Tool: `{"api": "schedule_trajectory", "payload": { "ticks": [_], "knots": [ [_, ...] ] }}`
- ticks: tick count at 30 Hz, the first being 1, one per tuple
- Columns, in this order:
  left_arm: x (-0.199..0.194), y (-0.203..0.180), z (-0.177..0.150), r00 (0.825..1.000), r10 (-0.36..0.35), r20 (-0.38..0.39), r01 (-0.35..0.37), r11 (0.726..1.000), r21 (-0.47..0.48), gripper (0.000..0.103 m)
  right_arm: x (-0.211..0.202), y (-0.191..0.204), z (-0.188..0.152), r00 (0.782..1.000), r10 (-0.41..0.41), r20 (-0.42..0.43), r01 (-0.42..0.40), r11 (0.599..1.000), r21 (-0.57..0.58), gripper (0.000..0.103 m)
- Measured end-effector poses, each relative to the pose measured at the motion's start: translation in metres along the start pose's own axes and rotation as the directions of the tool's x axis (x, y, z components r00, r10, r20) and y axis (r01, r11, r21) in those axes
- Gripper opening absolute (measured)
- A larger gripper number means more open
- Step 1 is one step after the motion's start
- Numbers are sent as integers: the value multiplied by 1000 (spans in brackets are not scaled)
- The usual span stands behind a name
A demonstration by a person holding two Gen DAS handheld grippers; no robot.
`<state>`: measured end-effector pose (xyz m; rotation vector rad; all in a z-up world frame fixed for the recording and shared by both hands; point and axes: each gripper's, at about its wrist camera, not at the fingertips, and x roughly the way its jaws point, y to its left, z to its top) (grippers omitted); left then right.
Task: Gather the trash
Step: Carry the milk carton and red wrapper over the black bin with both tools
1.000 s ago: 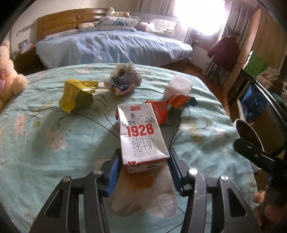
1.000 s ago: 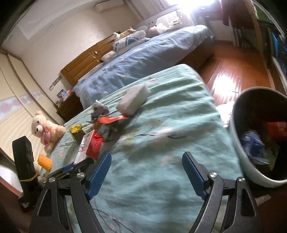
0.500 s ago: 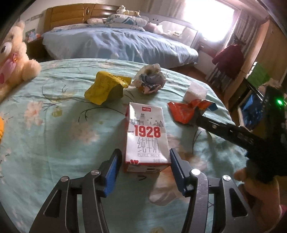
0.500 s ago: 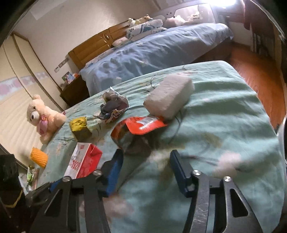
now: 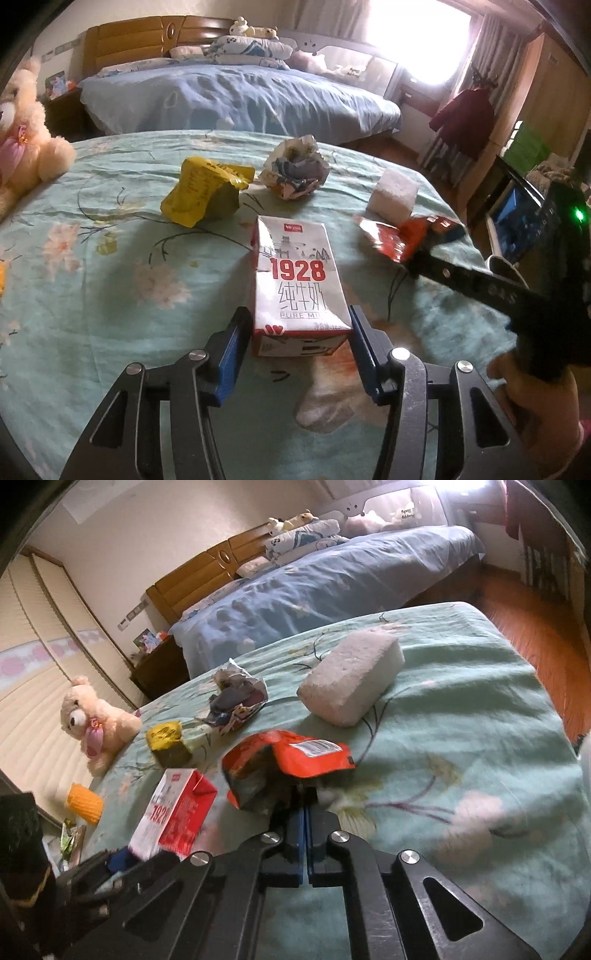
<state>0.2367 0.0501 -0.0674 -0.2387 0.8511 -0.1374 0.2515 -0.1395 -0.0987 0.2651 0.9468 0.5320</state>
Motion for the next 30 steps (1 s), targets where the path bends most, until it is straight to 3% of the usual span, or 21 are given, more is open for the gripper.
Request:
{"api": "schedule_trajectory", "payload": {
  "ticks": [10, 30],
  "knots": [
    [-13, -25, -12, 998, -60, 16, 59, 998, 38, 51, -47, -25, -16, 999, -9, 45, 7, 999, 41, 0],
    [-15, -113, -16, 979, -202, -7, 199, 958, 206, 50, -135, -115, -38, 978, -154, 143, 125, 973, 197, 0]
  ]
}}
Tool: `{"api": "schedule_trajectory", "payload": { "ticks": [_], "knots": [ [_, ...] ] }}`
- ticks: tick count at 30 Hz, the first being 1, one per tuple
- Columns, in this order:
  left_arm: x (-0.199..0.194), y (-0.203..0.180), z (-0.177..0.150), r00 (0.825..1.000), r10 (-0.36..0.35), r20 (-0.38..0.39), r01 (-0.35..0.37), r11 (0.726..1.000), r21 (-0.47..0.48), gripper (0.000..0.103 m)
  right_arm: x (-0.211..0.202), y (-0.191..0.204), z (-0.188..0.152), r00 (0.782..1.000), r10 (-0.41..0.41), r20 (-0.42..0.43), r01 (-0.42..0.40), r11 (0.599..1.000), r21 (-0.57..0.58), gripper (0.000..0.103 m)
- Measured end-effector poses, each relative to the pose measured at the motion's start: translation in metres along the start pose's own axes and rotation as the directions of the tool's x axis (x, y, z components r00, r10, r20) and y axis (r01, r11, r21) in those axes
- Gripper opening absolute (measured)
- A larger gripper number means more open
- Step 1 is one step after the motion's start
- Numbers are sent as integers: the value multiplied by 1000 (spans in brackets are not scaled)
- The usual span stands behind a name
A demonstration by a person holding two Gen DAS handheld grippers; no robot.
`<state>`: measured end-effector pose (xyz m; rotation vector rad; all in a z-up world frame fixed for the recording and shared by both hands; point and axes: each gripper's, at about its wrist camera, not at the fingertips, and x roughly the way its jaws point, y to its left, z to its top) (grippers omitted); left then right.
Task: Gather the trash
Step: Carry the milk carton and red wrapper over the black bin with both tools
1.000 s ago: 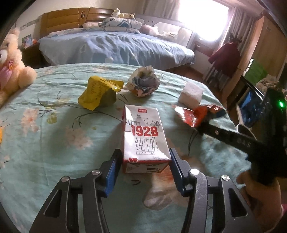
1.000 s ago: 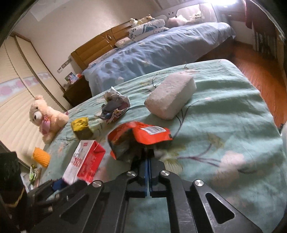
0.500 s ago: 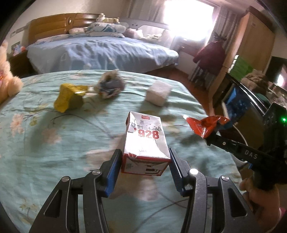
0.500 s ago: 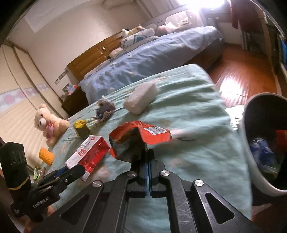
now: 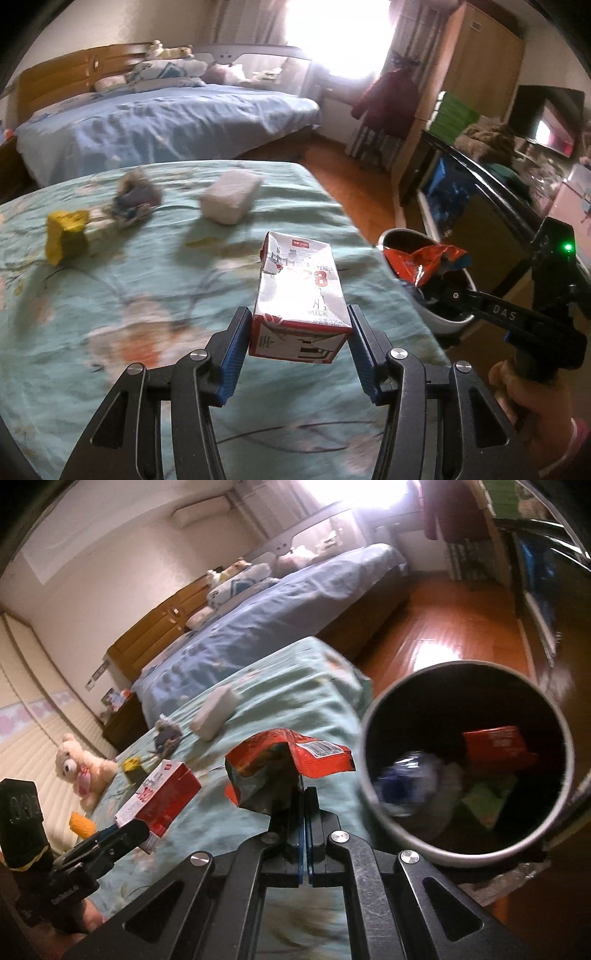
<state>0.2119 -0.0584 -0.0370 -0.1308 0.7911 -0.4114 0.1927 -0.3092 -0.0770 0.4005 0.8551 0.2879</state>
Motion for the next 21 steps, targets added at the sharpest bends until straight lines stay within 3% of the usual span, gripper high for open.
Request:
{"api": "schedule_trajectory", "payload": {
  "ticks": [21],
  "knots": [
    [53, -72, 28, 995, -99, -33, 103, 984, 143, 50, -33, -80, 7, 991, -129, 42, 124, 987, 102, 0]
  ]
}}
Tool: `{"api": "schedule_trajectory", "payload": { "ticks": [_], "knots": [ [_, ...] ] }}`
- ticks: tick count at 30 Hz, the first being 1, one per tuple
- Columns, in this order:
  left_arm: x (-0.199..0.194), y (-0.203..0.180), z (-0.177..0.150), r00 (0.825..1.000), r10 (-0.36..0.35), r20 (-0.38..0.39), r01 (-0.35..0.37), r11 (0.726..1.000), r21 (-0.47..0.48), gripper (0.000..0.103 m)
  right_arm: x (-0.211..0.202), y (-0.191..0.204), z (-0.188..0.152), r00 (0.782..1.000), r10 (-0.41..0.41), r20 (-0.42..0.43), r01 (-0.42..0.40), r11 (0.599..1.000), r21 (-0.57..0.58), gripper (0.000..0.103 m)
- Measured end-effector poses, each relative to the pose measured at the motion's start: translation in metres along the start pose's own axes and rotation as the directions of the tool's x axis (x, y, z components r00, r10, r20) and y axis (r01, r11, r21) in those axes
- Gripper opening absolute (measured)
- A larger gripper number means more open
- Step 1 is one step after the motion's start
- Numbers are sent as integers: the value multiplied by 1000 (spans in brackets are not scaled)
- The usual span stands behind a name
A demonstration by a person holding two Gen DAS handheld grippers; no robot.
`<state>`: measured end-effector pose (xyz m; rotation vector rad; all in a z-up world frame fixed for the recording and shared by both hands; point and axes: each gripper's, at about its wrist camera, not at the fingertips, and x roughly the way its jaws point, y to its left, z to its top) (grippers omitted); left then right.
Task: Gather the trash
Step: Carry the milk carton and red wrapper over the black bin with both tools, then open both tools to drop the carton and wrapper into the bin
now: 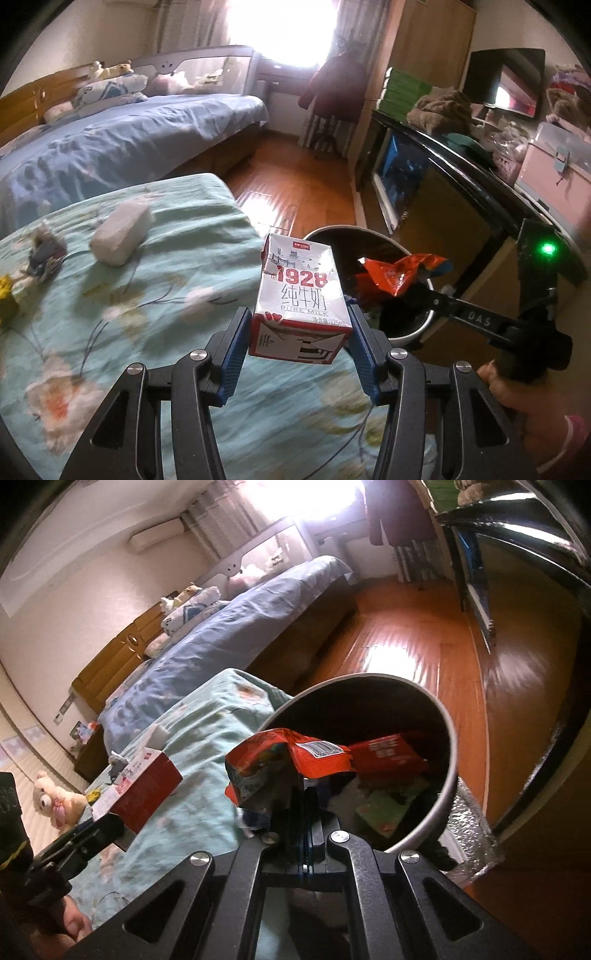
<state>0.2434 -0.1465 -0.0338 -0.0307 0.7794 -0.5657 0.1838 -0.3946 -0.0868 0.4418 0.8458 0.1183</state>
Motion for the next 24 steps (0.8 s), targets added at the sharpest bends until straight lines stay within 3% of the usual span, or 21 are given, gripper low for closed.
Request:
{"api": "schedule_trajectory", "payload": {
  "ticks": [24],
  "knots": [
    [62, -37, 29, 996, -60, -62, 65, 995, 76, 50, 10, -31, 18, 998, -62, -22, 62, 998, 14, 0]
  ]
}}
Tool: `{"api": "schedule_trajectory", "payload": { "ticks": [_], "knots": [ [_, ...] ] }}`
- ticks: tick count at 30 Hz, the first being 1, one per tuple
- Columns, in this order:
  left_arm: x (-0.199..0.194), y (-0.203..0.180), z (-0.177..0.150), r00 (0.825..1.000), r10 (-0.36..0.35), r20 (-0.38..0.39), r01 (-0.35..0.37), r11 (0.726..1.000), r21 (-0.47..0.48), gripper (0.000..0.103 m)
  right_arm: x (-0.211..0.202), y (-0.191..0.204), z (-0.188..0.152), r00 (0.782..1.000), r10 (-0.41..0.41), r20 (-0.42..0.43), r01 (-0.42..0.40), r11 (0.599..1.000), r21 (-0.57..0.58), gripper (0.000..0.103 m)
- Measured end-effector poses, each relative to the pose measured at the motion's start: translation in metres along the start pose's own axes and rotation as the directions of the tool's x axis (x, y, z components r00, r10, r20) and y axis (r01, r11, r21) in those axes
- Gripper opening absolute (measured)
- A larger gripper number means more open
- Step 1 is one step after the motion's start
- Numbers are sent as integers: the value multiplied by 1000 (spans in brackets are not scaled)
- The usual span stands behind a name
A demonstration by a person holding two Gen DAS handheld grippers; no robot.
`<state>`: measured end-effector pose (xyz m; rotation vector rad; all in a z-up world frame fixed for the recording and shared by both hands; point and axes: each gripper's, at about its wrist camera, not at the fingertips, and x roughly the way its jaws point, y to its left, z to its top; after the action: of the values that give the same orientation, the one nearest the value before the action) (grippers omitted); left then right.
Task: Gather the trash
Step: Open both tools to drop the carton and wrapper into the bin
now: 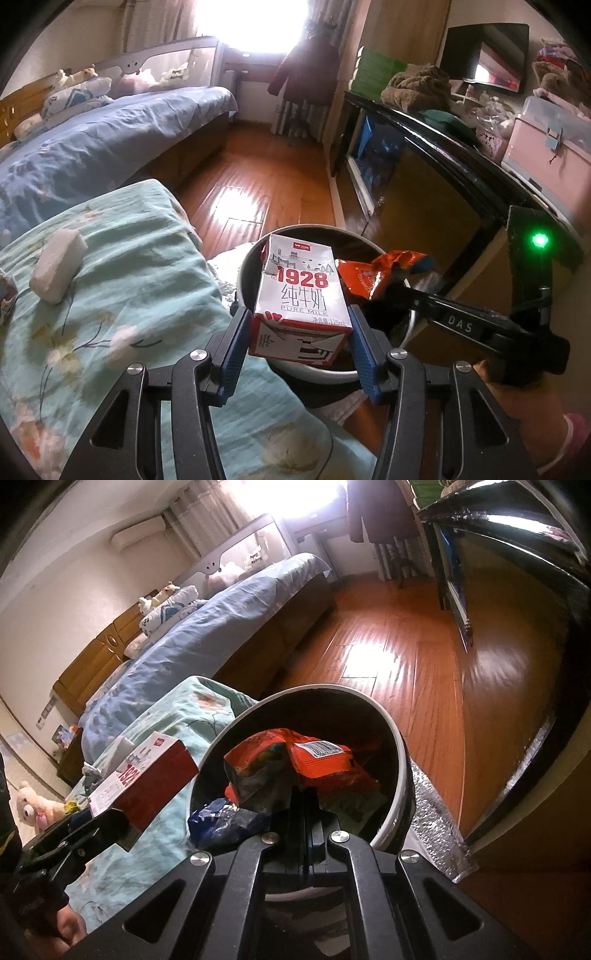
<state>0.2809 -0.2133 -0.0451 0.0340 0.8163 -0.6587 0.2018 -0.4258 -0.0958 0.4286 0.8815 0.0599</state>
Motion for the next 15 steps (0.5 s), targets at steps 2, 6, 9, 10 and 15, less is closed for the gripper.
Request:
{"api": "schedule_trajectory", "payload": {
  "ticks": [2, 6, 9, 10, 15],
  "knots": [
    [5, -2, 2, 1000, 1, -6, -1, 1000, 3, 50, 2, -2, 2, 1000, 3, -8, -3, 1000, 5, 0],
    [13, -4, 7, 1000, 1, -16, -1, 1000, 11, 50, 5, -5, 6, 1000, -2, -16, 2, 1000, 2, 1],
    [20, -3, 9, 1000, -5, -31, 6, 1000, 7, 51, 7, -6, 8, 1000, -13, -21, 13, 1000, 0, 6],
    [22, -3, 10, 999, -7, -36, 7, 1000, 5, 51, 8, -6, 9, 1000, -19, -24, 19, 1000, 0, 6],
    [26, 0, 13, 998, -17, -59, 16, 1000, -19, 56, 7, -9, 11, 999, -33, -26, 33, 999, 11, 14]
  ]
}}
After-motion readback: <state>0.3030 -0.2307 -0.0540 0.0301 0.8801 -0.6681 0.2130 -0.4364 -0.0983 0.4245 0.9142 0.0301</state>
